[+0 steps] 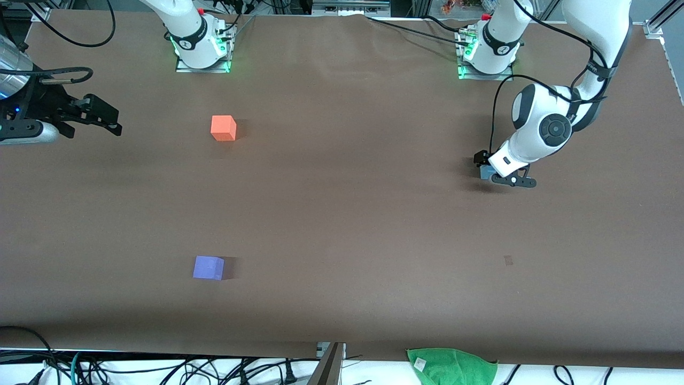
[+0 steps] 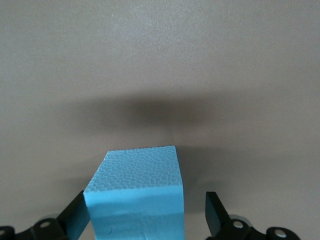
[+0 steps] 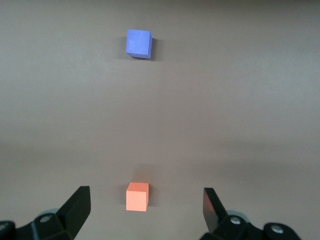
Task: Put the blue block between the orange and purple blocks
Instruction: 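Lift the light-blue cube with the left gripper and carry it toward the table middle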
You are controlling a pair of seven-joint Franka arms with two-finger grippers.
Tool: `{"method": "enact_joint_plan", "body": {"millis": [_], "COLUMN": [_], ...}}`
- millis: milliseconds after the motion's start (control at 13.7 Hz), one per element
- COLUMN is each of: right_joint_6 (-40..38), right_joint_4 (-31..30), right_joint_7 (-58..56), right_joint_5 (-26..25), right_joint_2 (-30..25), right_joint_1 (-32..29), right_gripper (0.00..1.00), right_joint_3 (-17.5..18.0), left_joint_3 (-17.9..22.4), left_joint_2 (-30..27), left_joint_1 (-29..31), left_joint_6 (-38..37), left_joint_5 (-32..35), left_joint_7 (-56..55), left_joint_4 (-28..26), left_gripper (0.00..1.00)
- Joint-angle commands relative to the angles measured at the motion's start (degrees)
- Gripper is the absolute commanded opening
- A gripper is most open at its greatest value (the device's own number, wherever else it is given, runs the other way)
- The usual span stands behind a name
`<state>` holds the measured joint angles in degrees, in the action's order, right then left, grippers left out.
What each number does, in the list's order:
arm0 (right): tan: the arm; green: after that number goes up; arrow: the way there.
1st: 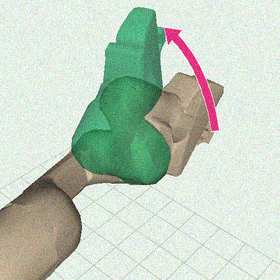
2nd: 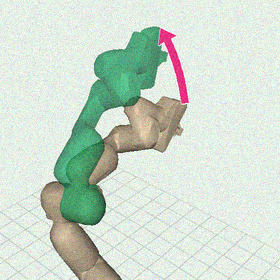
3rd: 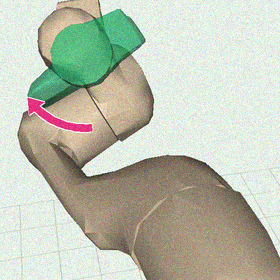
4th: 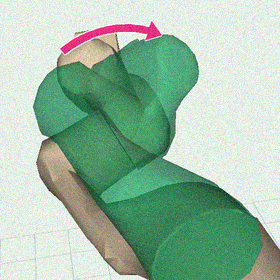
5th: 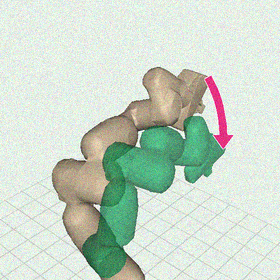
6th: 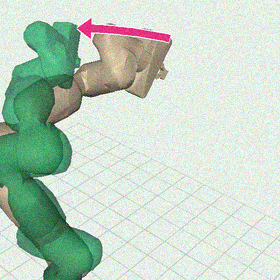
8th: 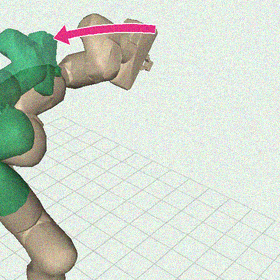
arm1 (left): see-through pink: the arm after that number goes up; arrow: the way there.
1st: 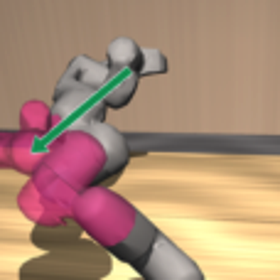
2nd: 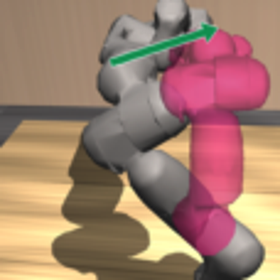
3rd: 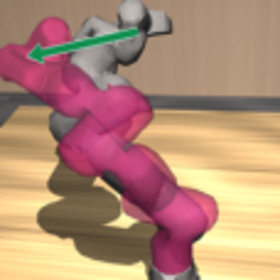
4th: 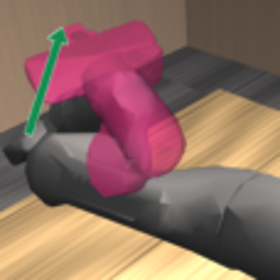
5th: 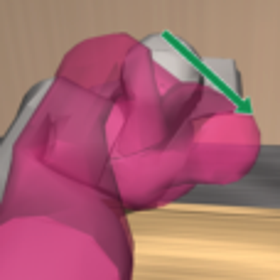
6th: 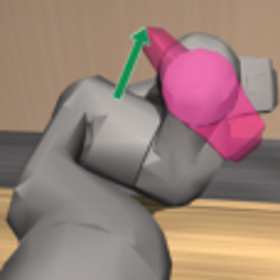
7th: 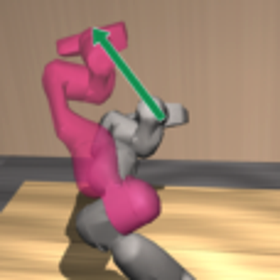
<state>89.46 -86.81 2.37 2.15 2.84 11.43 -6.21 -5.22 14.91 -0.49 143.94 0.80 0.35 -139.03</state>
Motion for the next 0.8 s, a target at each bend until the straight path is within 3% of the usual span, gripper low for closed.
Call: {"method": "enact_joint_plan", "body": {"millis": [0, 73, 291, 510, 729], "right_joint_6": [-0.3, -0.3, -0.3, -0.3, -0.3], "right_joint_4": [0.9, 0.9, 0.9, 0.9, 0.9], "right_joint_7": [-0.9, -0.9, -0.9, -0.9, -0.9], "right_joint_5": [-0.5, -0.5, -0.5, -0.5, -0.5], "right_joint_2": [0.4, 0.4, 0.4, 0.4, 0.4], "right_joint_1": [-0.5, -0.5, -0.5, -0.5, -0.6], "right_gripper": [0.99, 0.99, 0.99, 0.99, 0.99], "right_joint_3": [0.3, 0.3, 0.3, 0.3, 0.3], "left_joint_3": [0.0, 0.0, 0.1, 0.2, 0.0], "left_joint_2": [0.6, 0.7, 1.0, -0.3, -2.9], "left_joint_1": [0.2, 0.2, 0.3, 0.3, 0.1], "left_joint_6": [0.9, 0.9, 0.4, -2.2, -11.9], "left_joint_5": [0.2, 0.2, 0.2, 0.2, 0.1], "left_joint_7": [0.3, 0.3, 0.2, 0.2, 0.3], "left_joint_4": [0.1, 0.1, 0.3, 1.2, 6.3], "left_gripper": [0.66, 0.41, 0.11, 0.1, 0.1]}}
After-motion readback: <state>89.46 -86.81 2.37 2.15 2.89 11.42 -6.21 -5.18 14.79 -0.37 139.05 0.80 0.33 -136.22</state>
